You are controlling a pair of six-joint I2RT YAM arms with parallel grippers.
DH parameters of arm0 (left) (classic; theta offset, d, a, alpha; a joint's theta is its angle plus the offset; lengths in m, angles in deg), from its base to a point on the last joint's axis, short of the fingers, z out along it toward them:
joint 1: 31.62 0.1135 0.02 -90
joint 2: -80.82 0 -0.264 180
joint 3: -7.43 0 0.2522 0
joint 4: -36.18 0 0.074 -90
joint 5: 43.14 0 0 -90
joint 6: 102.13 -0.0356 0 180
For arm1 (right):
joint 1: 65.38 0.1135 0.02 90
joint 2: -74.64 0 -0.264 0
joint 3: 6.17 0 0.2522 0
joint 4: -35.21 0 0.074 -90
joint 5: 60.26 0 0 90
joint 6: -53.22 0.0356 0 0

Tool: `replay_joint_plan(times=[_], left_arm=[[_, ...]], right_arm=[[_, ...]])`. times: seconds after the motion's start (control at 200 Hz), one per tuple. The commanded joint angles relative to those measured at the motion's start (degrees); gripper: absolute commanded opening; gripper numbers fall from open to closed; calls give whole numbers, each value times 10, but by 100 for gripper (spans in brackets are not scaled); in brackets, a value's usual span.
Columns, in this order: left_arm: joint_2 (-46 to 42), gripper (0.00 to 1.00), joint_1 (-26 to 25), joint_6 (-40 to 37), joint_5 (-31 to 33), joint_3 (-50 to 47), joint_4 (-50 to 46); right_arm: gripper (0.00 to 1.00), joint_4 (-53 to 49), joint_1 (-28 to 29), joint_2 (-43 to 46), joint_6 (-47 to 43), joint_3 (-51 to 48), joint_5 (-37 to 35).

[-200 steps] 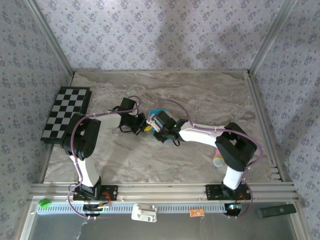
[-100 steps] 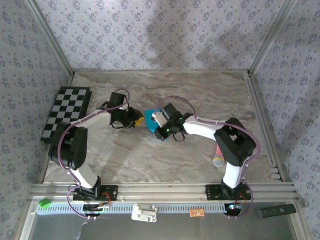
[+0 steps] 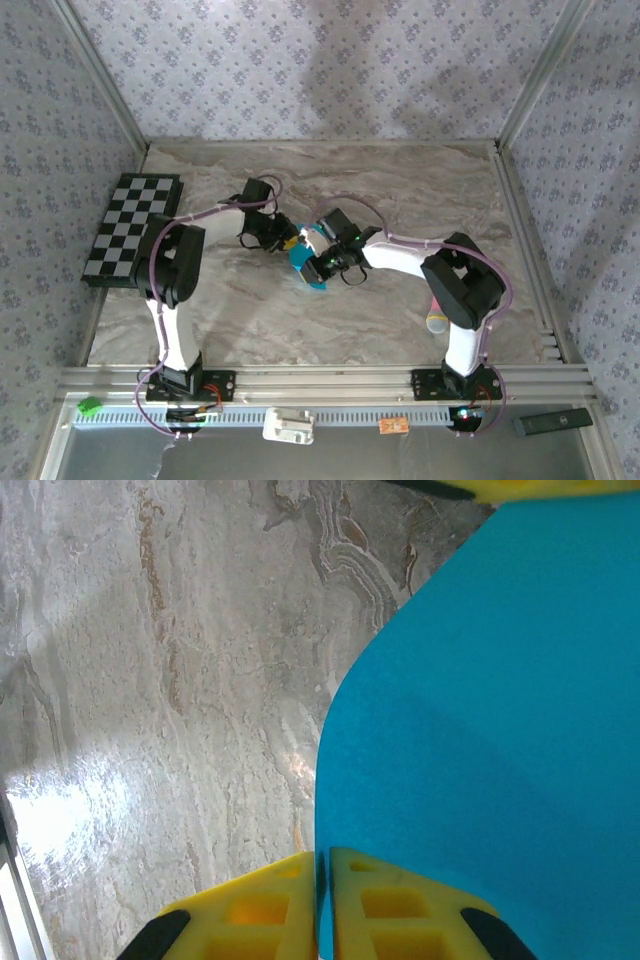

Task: Fold a paper plane with a square sheet of paper (pick it up from the middle)
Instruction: Third fold the triangle at the center of the table.

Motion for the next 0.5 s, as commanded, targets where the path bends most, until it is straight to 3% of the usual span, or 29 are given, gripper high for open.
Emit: replay_joint_plan(times=[0.0,0.5], left_arm=[[15,16,-5,-22,5,22,-29],[61,3,-14,-88,49,46,-112]], right_arm=[[12,-2,4,-10,13,15,14],[12,-38,-18,-26,46,35,-84]])
